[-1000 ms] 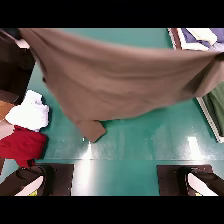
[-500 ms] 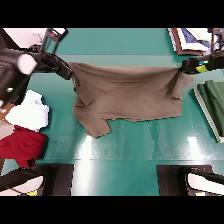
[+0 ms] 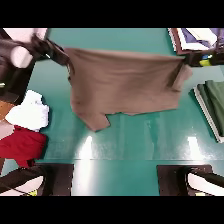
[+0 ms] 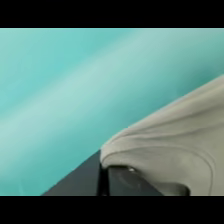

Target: Fold the shirts.

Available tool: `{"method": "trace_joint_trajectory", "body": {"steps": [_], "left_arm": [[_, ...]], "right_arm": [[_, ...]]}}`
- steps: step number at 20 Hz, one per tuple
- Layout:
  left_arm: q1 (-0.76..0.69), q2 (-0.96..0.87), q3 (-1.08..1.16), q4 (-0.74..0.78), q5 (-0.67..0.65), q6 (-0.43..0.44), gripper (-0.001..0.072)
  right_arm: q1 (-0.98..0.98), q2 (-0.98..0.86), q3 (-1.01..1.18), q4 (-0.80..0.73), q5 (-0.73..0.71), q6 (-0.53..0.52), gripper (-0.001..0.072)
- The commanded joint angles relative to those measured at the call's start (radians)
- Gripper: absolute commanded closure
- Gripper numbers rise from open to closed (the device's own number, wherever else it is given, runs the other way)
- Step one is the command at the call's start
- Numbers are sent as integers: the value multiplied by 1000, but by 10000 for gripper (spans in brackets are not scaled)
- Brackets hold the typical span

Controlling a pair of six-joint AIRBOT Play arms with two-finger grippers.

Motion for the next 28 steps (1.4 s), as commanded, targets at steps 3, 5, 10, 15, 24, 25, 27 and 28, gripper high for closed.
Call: {"method": "trace_joint_trajectory", "body": {"steps": [3, 5, 10, 15, 24, 25, 27, 28], "left_arm": [[1, 267, 181, -20, -5, -7, 677], [1, 374, 222, -69, -8, -7, 677], [1, 544, 277, -214, -42, -8, 677], [1, 536, 357, -339, -213, -9, 678], [1, 102, 64, -314, -514, -6, 677], [1, 34, -2, -311, -481, 3, 677], [1, -102, -105, -307, -365, 40, 677], [1, -166, -131, -300, -305, 60, 677]], "right_arm": [[-3, 225, 174, -9, 59, -9, 698], [-3, 296, 255, -11, 109, -10, 698], [-3, 428, 380, -22, 221, -36, 698], [-3, 454, 395, -116, 299, -32, 698], [-2, -67, 290, -105, 615, -28, 698], [-1, -129, 241, -106, 595, -28, 698], [0, -244, 156, -105, 514, -36, 698], [0, -293, 123, -105, 455, -36, 698]]}}
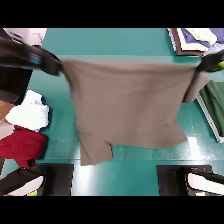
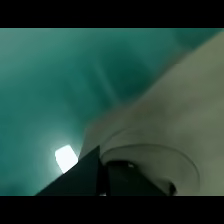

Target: Fold the shirts.

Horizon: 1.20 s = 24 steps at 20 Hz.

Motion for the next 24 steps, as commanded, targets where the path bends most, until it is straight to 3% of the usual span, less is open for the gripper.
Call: {"method": "trace_joint_trajectory", "body": {"steps": [1, 6, 8, 9, 10, 11, 12, 13, 16, 18, 20, 24], "left_arm": [[0, -234, -127, 29, 168, 50, 677], [0, -363, -125, 101, 455, 47, 676], [0, -362, -125, 102, 535, 5, 675], [0, -362, -125, 102, 538, -27, 610], [0, -362, -125, 102, 530, -68, 335], [0, -362, -125, 105, 515, -97, 142], [0, -362, -117, 123, 489, -100, 134], [3, -361, -97, 152, 444, -100, 134], [65, -330, 5, 172, 235, -106, 135], [138, -267, 3, 170, 171, -129, 138], [214, -212, -52, 114, 92, -127, 285], [323, -129, -298, -90, -9, -95, 283]], "right_arm": [[2, -193, -116, 6, -132, -6, 698], [2, -316, -117, 7, -318, 9, 697], [2, -322, -111, 7, -378, 33, 697], [2, -321, -106, 14, -401, 41, 695], [2, -322, -90, 40, -404, 40, 658], [-5, -322, -71, 61, -400, 39, 472], [-9, -322, -42, 79, -386, 39, 297], [-15, -321, -10, 96, -359, 39, 278], [-48, -301, 66, 164, -169, 6, 279], [-72, -255, 35, 226, -68, -37, 279], [-93, -179, -72, 315, -32, -72, 279], [-107, -10, -332, 424, -48, -119, 279]]}}
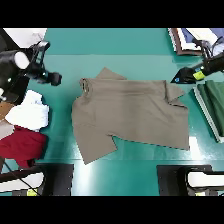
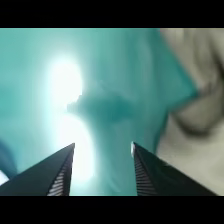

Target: Fold the shirts.

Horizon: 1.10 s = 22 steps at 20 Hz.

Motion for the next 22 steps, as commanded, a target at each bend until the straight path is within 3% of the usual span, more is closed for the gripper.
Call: {"method": "trace_joint_trajectory", "body": {"steps": [1, 2, 7, 16, 19, 20, 21, 22], "left_arm": [[87, 77, -200, -191, -105, 43, 282], [94, 95, -267, -249, -105, 64, 255], [98, 134, -481, -469, -102, 140, 255], [97, 134, -635, -598, 14, 196, 257], [97, 134, -635, -616, 14, 196, 296], [97, 134, -635, -616, 6, 209, 536], [97, 134, -634, -616, -4, 241, 668], [97, 134, -628, -615, -12, 249, 677]], "right_arm": [[-12, 141, -198, 105, 20, -48, 279], [-12, 181, -248, 104, 7, -50, 279], [-14, 346, -414, 103, -89, -56, 279], [-15, 438, -464, 105, -116, -42, 279], [-15, 439, -470, 103, -116, -39, 279], [-15, 441, -481, 101, -113, -38, 279], [-19, 441, -495, 96, -108, -34, 279], [-31, 441, -516, 97, -94, -31, 279]]}}
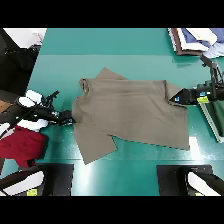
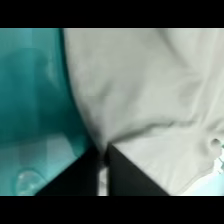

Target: Fold the shirts.

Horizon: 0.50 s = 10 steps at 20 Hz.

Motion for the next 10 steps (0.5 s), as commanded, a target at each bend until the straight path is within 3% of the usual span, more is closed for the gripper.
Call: {"method": "trace_joint_trajectory", "body": {"steps": [1, 6, 7, 9, 10], "left_arm": [[1, 1, 17, -16, -16, 38, 678], [1, 72, 128, 54, -11, 38, 678], [1, 87, 136, 63, -10, 38, 678], [0, 106, 137, 68, -11, 38, 678], [0, 107, 137, 66, -11, 38, 678]], "right_arm": [[-37, 3, -58, -6, 42, 18, 279], [-296, 48, -267, -118, 136, 18, 279], [-364, 68, -312, -161, 144, 17, 263], [-492, 106, -401, -220, 149, 16, 136], [-551, 116, -444, -224, 149, 16, 137]]}}
